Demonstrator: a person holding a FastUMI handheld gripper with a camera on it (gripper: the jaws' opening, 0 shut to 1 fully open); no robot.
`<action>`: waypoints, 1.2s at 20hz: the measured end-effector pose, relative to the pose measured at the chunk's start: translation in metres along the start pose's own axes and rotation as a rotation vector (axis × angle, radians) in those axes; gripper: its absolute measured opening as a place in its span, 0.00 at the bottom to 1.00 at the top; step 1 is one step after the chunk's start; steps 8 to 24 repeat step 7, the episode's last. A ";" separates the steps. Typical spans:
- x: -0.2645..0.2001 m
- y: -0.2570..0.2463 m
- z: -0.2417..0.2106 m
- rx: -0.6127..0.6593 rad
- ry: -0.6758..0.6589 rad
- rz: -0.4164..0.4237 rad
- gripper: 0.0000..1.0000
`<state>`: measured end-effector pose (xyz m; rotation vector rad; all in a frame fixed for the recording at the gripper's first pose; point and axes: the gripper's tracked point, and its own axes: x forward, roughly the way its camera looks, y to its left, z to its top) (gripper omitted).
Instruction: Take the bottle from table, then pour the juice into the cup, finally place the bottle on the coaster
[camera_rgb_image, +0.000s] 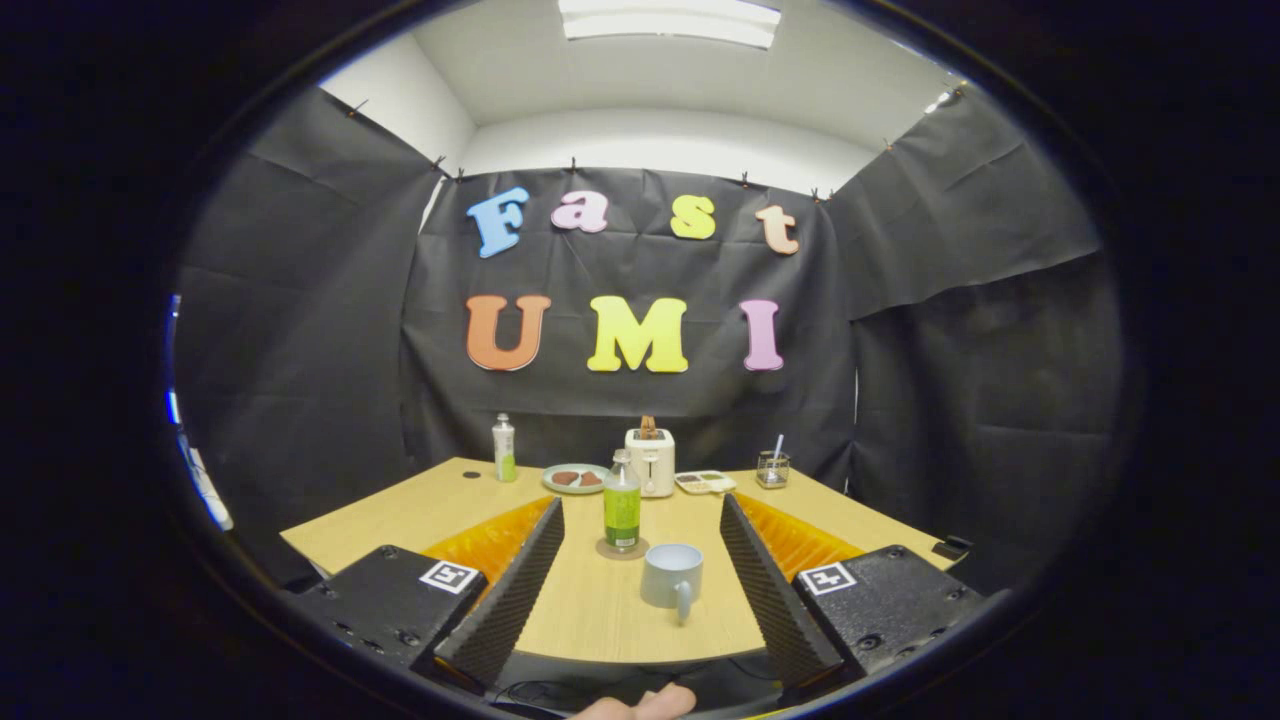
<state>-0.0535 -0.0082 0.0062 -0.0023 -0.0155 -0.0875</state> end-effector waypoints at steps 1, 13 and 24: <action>0.000 0.000 -0.002 0.003 0.003 -0.001 1.00; 0.006 -0.001 -0.011 0.028 0.021 0.005 1.00; 0.006 -0.001 -0.011 0.028 0.021 0.005 1.00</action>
